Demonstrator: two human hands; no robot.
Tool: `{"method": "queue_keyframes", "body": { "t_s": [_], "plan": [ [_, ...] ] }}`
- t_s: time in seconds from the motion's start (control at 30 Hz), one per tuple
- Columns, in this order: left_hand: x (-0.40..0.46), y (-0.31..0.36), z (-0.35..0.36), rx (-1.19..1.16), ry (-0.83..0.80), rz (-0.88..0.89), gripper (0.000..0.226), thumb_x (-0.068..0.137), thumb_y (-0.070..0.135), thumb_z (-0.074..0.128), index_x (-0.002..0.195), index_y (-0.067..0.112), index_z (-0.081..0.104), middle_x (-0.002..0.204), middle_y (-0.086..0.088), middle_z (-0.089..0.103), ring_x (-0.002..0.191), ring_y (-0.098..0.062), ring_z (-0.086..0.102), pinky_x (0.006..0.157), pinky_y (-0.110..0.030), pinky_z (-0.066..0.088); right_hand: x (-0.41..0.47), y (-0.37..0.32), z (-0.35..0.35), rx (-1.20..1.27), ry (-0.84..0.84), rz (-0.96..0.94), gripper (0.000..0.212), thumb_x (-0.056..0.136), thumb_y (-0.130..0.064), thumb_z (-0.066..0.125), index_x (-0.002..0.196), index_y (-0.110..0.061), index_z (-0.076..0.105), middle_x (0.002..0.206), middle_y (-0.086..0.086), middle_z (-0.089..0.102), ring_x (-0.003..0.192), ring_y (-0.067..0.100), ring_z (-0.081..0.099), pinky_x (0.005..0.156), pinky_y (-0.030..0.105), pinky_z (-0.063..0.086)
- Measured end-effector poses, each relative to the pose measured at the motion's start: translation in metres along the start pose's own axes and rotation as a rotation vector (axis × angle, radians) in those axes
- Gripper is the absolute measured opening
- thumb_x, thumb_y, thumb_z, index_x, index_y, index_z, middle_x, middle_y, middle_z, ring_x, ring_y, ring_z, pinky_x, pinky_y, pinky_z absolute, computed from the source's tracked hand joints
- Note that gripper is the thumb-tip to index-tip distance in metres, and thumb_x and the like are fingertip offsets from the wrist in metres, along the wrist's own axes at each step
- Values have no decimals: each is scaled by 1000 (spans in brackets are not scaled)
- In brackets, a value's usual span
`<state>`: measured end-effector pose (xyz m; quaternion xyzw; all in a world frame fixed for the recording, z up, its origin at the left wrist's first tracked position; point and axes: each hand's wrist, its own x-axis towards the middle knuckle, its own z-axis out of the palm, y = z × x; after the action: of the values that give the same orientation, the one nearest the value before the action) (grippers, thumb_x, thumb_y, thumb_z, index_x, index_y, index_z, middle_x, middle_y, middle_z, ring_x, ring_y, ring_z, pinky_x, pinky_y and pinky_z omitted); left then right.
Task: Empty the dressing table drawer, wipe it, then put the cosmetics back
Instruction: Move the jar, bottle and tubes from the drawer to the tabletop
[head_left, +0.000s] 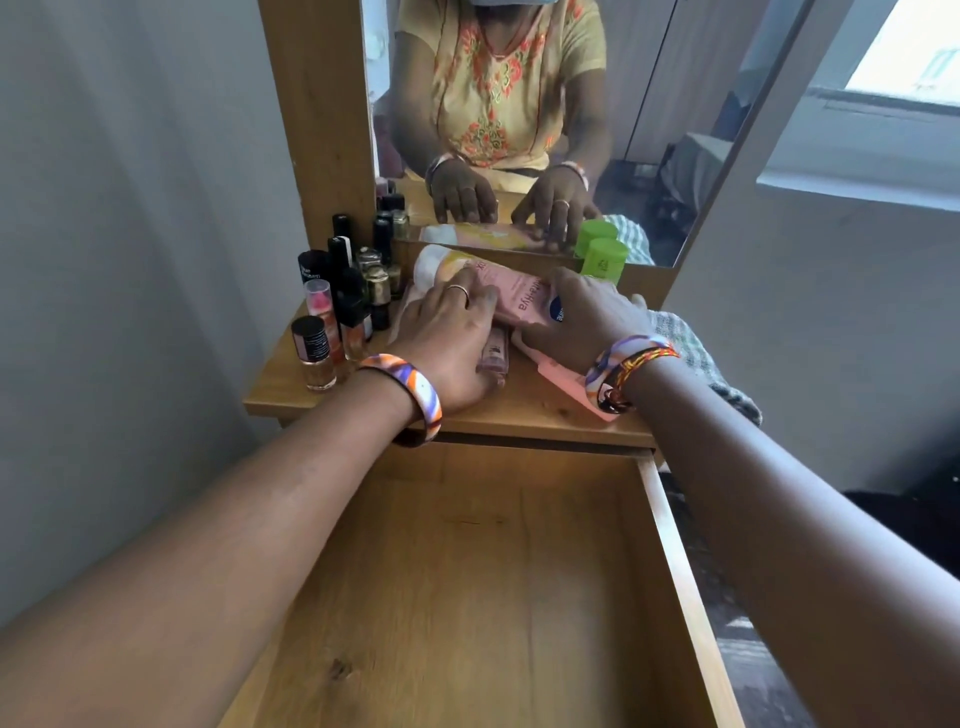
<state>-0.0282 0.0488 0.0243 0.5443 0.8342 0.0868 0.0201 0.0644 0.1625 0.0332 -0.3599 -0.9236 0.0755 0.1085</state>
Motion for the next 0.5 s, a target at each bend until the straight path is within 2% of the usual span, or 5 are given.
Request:
{"method": "queue_keyframes", "body": {
  "t_s": [0.1,0.23,0.3,0.37,0.5],
  "plan": [
    [0,1,2,-9,17,3,79,85,33,64,146,16,17,158,-9,1,145,-29,6,115,-42,19,0,2,5,2,20,-36,36,85,-42,56,111,-17,53,113,3,62,105,28,56,87,41,37],
    [-1,3,3,-17,19,-4,80,84,33,65,146,16,17,158,-9,-2,145,-30,4,116,-43,19,-5,4,4,54,37,-57,58,84,-41,59,136,-21,42,133,2,55,121,28,52,97,47,42],
    [-3,5,4,-6,29,-5,81,84,34,65,146,16,17,157,-10,-1,145,-31,5,116,-43,20,-9,3,2,71,56,-62,65,83,-42,60,140,-22,38,139,1,51,125,27,49,99,48,43],
    [-5,7,4,-3,35,-10,81,84,34,64,147,17,16,157,-10,-2,146,-30,3,116,-43,19,-14,5,-2,78,93,-63,64,83,-43,61,140,-24,39,140,0,50,125,26,48,99,46,43],
    [-10,16,2,-8,28,1,80,87,35,61,148,20,13,158,-7,-7,147,-29,-2,117,-44,14,-26,11,-16,51,258,-17,48,87,-36,58,132,-26,48,133,4,55,118,28,52,93,39,43]
  ]
}}
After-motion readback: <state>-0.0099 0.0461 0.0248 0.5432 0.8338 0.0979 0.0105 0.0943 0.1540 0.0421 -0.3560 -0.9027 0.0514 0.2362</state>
